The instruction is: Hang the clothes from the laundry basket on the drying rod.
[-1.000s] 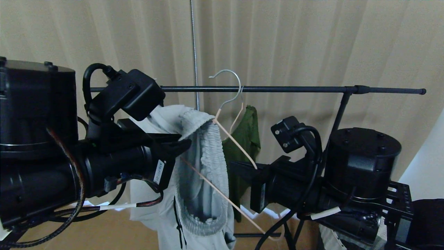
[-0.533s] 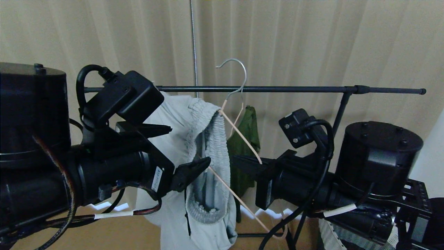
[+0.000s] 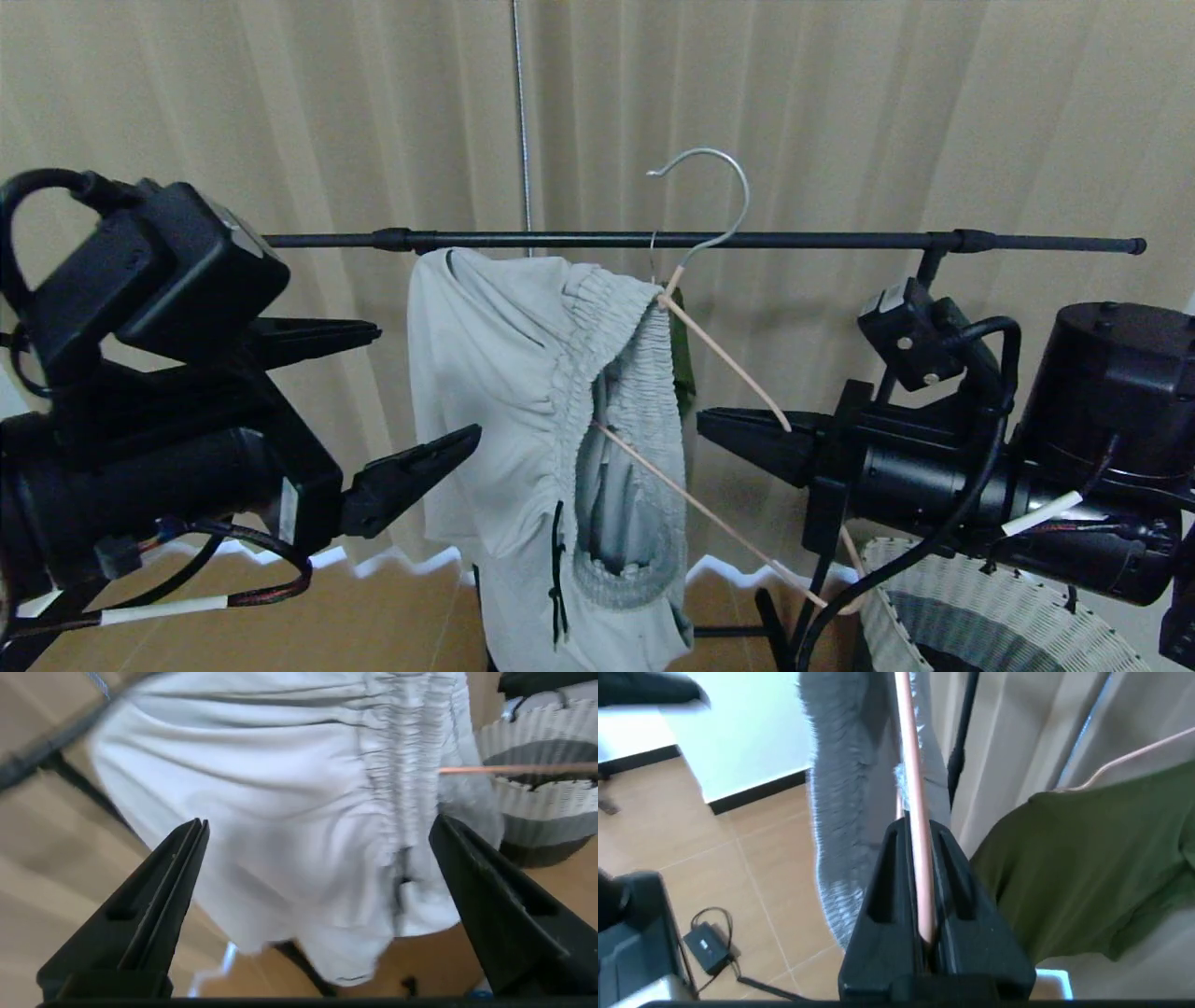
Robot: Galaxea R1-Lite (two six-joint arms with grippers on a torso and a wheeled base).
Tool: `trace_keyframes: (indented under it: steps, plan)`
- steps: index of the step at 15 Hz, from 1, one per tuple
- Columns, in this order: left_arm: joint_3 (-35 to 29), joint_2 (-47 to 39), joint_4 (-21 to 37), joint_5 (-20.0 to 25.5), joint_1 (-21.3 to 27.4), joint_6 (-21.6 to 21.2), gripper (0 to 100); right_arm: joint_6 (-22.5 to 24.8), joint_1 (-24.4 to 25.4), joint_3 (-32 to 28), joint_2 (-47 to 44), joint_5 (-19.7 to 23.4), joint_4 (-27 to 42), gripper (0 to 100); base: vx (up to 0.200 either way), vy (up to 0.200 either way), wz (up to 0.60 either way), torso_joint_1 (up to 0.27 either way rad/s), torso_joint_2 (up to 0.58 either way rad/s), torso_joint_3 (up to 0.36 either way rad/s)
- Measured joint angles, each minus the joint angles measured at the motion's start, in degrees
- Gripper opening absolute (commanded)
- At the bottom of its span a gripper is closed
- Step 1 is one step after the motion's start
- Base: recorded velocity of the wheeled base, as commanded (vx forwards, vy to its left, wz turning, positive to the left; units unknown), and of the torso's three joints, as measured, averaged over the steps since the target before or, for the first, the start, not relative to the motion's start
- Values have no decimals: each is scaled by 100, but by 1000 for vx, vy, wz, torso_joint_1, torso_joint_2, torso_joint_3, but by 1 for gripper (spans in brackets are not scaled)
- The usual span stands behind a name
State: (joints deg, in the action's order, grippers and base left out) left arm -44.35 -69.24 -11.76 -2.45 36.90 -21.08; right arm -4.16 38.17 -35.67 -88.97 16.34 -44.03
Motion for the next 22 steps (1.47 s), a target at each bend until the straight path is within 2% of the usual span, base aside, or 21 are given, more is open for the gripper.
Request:
trace_keyframes:
  steps: [4, 6, 7, 11, 16, 21, 22]
  plan:
    - [-57, 177, -145, 624, -356, -862, 100, 11, -135, 106, 184, 361, 101, 0, 0, 0, 0, 0, 0, 0]
    - [-79, 155, -257, 1408, -510, -1529, 100, 26, -132, 146, 230, 596, 297, 0, 0, 0, 0, 0, 0, 0]
    - [-88, 117, -271, 1564, -571, -1697, 100, 66, -123, 155, 239, 675, 317, 0, 0, 0, 0, 0, 0, 0]
    - [-151, -151, -274, 1898, -614, -1863, 100, 230, -74, 177, 223, 1098, 328, 0, 0, 0, 0, 0, 0, 0]
    - [-623, -716, -273, 1999, -603, -1866, 100, 252, 265, 166, 173, 1134, 466, 0, 0, 0, 0, 0, 0, 0]
    - [-658, -1006, -273, 2010, -564, -2009, 100, 260, 468, 163, 173, 1278, 473, 0, 0, 0, 0, 0, 0, 0]
    - [-652, -1025, -268, 2013, -562, -2064, 0, 263, 474, 166, 176, 1297, 473, 0, 0, 0, 0, 0, 0, 0]
